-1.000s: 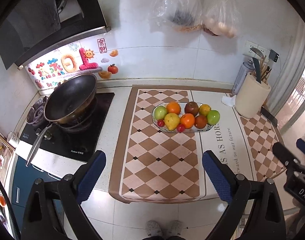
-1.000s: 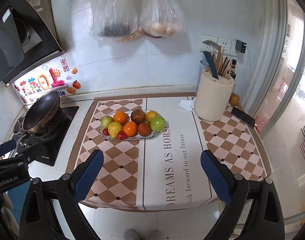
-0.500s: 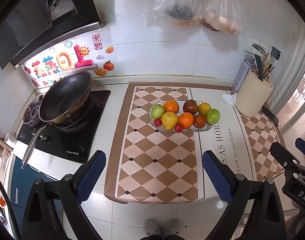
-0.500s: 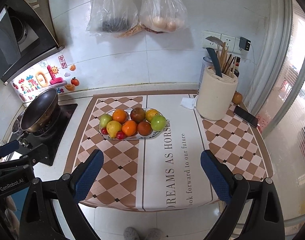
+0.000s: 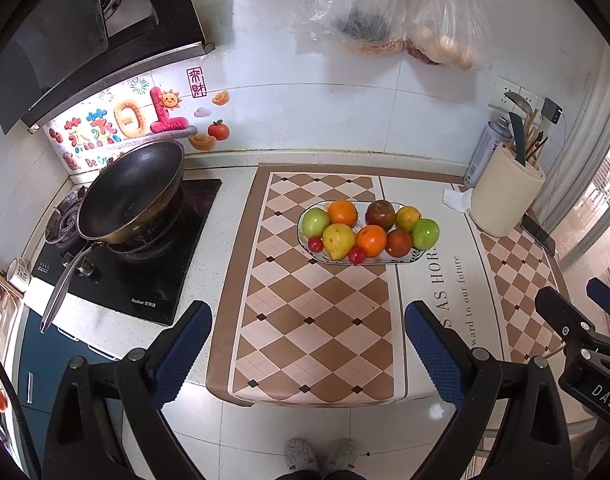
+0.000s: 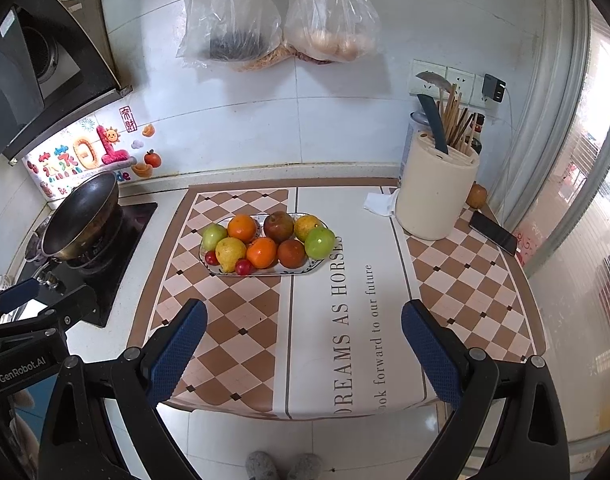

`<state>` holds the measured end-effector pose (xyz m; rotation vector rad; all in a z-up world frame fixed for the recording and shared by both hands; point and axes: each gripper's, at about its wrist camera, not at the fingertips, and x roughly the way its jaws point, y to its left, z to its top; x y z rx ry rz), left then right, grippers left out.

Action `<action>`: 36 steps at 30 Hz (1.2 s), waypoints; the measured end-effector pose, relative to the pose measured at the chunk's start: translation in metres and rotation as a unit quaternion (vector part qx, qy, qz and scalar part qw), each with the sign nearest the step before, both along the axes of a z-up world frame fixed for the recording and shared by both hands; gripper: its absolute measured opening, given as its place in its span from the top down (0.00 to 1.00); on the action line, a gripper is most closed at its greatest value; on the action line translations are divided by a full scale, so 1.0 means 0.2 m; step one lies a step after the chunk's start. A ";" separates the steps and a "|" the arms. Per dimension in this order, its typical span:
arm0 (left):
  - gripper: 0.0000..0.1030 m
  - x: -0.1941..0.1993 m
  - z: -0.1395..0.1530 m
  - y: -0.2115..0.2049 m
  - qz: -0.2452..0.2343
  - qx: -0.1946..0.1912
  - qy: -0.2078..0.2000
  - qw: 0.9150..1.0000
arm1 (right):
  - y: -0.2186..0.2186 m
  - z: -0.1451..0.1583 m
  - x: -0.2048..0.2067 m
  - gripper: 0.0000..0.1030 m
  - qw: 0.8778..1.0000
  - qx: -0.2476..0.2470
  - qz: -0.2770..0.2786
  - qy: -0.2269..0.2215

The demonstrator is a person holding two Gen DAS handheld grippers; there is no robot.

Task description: Organize fruits

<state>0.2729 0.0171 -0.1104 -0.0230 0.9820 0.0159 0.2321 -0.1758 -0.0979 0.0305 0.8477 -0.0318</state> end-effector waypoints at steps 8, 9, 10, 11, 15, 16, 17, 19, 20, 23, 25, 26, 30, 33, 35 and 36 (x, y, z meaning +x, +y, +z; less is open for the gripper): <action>0.00 -0.01 0.00 0.01 0.001 -0.003 0.001 1.000 | 0.01 0.00 -0.01 0.01 1.000 0.001 0.001 0.002; 0.00 -0.02 0.01 0.01 0.001 -0.002 0.001 1.000 | 0.01 0.00 -0.01 0.01 1.000 0.001 0.001 0.003; 0.00 -0.02 0.01 0.01 0.000 -0.002 0.001 1.000 | 0.00 0.00 -0.01 0.01 1.000 0.002 0.002 0.002; 0.00 -0.02 0.00 0.01 0.001 -0.003 0.002 1.000 | 0.00 0.00 -0.01 0.01 1.000 0.001 0.003 0.003; 0.00 -0.02 0.00 0.01 0.001 -0.004 0.003 1.000 | 0.00 0.00 -0.01 0.01 1.000 0.001 0.003 0.003; 0.00 -0.02 0.01 0.01 0.001 -0.005 0.003 1.000 | 0.00 0.00 -0.02 0.01 1.000 0.001 0.003 0.002; 0.00 -0.02 0.00 0.01 0.000 -0.003 0.004 1.000 | 0.00 0.00 -0.01 0.01 1.000 0.000 0.003 0.002; 0.00 -0.02 0.01 0.01 -0.001 -0.004 0.003 1.000 | 0.00 0.00 -0.01 0.01 1.000 0.001 0.002 0.002; 0.00 -0.03 0.01 0.01 -0.002 -0.004 0.003 1.000 | -0.01 0.00 -0.02 0.01 1.000 0.000 0.003 0.003; 0.00 -0.03 0.01 0.01 -0.002 -0.004 0.001 1.000 | -0.01 0.00 -0.01 0.01 1.000 0.000 0.004 0.002; 0.00 -0.04 0.01 0.01 -0.002 -0.005 0.001 1.000 | -0.01 0.00 -0.01 0.01 1.000 0.000 0.004 0.003; 0.00 -0.04 0.01 0.01 -0.002 -0.006 0.002 1.000 | -0.01 0.00 -0.01 0.01 1.000 0.000 0.003 0.002; 0.00 -0.04 0.01 0.00 -0.004 -0.005 0.002 1.000 | -0.01 0.00 -0.02 0.01 1.000 0.000 0.004 0.004; 0.00 -0.06 0.01 0.00 -0.004 -0.004 0.004 1.000 | -0.01 0.00 -0.02 0.01 1.000 0.000 0.003 0.004; 0.00 -0.06 0.01 -0.01 -0.004 -0.004 0.005 1.000 | -0.02 0.00 -0.04 0.01 1.000 0.001 0.003 0.005; 0.00 -0.07 0.01 -0.01 -0.004 -0.004 0.005 1.000 | -0.02 -0.01 -0.04 0.01 1.000 0.001 0.003 0.006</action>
